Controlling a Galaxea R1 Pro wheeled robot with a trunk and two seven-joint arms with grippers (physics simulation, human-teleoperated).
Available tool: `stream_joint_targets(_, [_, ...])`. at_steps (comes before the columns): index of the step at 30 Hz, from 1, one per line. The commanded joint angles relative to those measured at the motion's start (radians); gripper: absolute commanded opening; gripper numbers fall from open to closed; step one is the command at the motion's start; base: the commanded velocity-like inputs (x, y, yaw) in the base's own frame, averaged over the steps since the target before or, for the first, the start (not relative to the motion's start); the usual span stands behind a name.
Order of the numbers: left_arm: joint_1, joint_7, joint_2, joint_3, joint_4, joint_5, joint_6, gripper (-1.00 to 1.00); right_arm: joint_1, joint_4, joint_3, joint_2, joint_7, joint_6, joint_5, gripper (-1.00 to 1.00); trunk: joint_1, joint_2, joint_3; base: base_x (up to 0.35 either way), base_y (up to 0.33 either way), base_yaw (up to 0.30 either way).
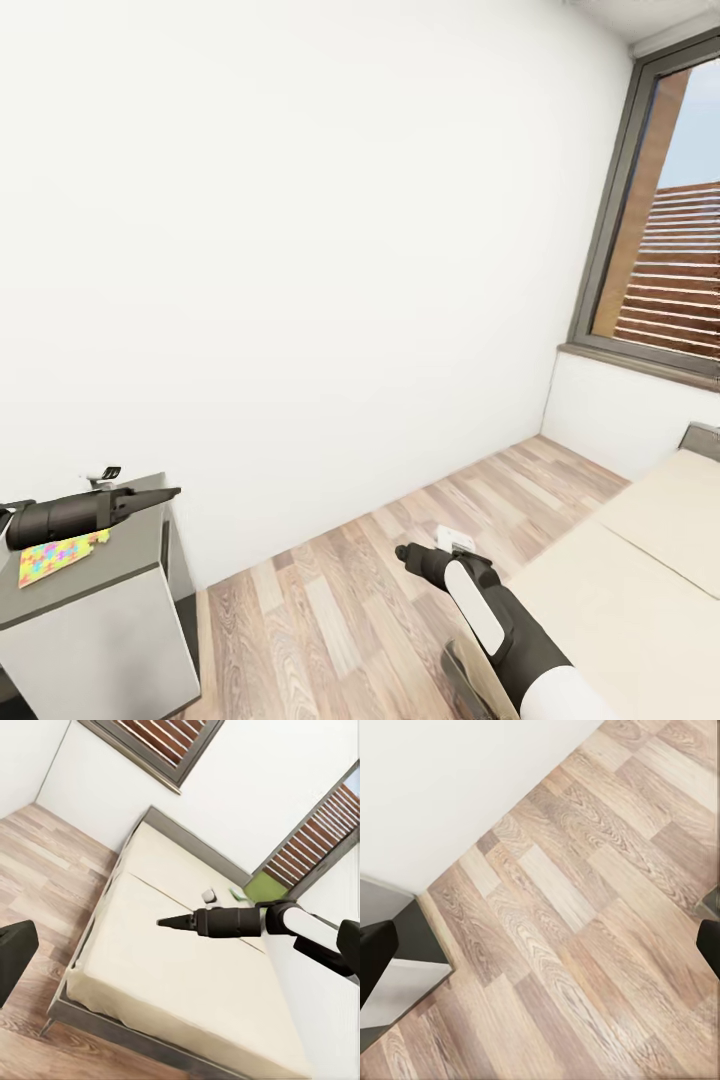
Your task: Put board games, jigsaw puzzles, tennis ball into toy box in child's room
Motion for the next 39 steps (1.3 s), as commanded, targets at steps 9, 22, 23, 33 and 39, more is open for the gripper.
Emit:
stream_joint_targets(9, [0.0, -0.004, 0.0, 0.0, 0.0, 0.0, 0.011, 1.0, 0.0, 0.0, 0.002, -0.002, -0.01, -0.001, -0.01, 1.0, 0.0, -0.001, -0.001, -0.053, 0.0, -0.037])
stream_joint_targets(22, [0.0, -0.004, 0.0, 0.0, 0.0, 0.0, 0.01, 1.0, 0.023, 0.0, 0.003, -0.011, -0.007, -0.074, -0.005, 1.0, 0.0, -0.001, -0.001, -0.129, 0.0, -0.002])
stream_joint_targets(23, [0.0, -0.004, 0.0, 0.0, 0.0, 0.0, 0.01, 1.0, 0.023, 0.0, 0.003, -0.011, -0.007, -0.075, -0.007, 1.0, 0.0, -0.001, -0.001, -0.138, 0.0, 0.0])
stream_joint_targets(33, [0.0, -0.004, 0.0, 0.0, 0.0, 0.0, 0.011, 1.0, 0.024, -0.001, 0.001, -0.002, -0.008, -0.08, -0.013, 1.0, 0.0, -0.001, -0.001, -0.175, 0.0, -0.059])
stream_joint_targets(39, [0.0, -0.004, 0.0, 0.0, 0.0, 0.001, 0.011, 1.0, 0.024, -0.002, 0.0, -0.001, -0.007, -0.079, -0.013, 1.0, 0.0, -0.001, -0.001, -0.175, 0.0, -0.242])
